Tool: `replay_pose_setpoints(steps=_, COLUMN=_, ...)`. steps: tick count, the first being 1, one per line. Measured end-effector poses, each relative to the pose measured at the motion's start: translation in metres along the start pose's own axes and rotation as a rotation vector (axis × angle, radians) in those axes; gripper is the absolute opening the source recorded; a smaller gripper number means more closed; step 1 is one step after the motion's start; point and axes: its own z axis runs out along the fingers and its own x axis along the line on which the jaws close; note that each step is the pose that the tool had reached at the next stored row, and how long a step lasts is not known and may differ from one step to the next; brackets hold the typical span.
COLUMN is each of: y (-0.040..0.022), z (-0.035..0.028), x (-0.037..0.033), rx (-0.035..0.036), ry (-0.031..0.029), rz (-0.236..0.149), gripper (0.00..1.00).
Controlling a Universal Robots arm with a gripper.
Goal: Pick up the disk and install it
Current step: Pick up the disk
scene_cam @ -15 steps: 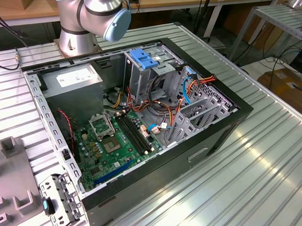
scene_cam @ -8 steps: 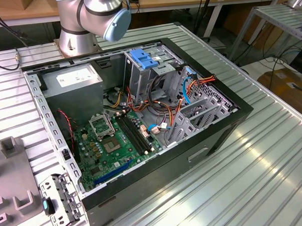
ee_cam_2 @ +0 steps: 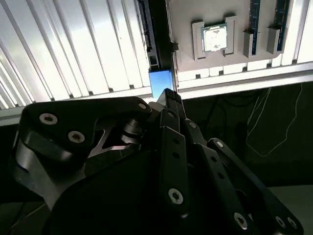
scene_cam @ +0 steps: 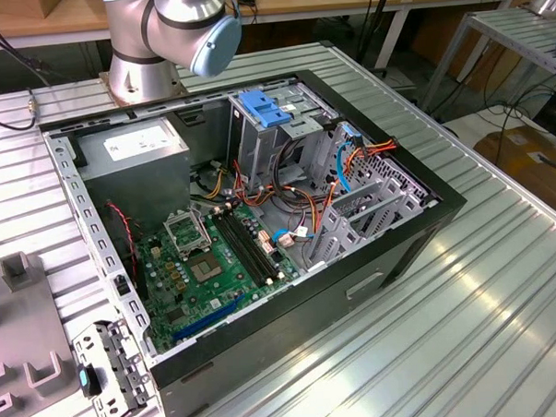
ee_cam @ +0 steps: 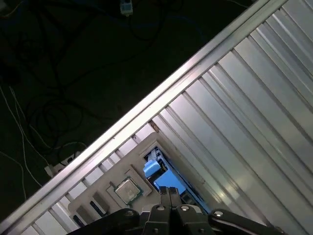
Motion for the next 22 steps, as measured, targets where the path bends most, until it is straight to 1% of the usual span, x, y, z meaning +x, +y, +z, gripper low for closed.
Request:
replay_pose_setpoints(steps=1, y=0.0000, z=0.0002, x=0.0000, rx=-0.0001, ry=0.0006, rz=-0.027, gripper=0.11)
replay_pose_setpoints(steps=3, y=0.0000, z=0.0006, x=-0.0001, rx=-0.0004, ry=0.0013, rz=-0.067, gripper=0.11)
replay_pose_setpoints(steps=5, y=0.0003, z=0.0010, x=-0.0006, rx=-0.0006, ry=0.0018, rz=-0.090, gripper=0.11)
replay_pose_setpoints(steps=8, y=0.0007, z=0.0017, x=-0.0012, rx=-0.0007, ry=0.0019, rz=-0.114, gripper=0.11)
replay_pose_setpoints(steps=10, y=0.0008, z=0.0017, x=-0.0013, rx=-0.0008, ry=0.0022, rz=-0.120, gripper=0.11)
replay_pose_setpoints(steps=20, y=0.0008, z=0.0017, x=-0.0014, rx=-0.0008, ry=0.0022, rz=-0.120, gripper=0.11)
replay_pose_setpoints(steps=22, y=0.0008, z=0.0017, x=-0.0014, rx=-0.0009, ry=0.0023, rz=-0.127, gripper=0.11)
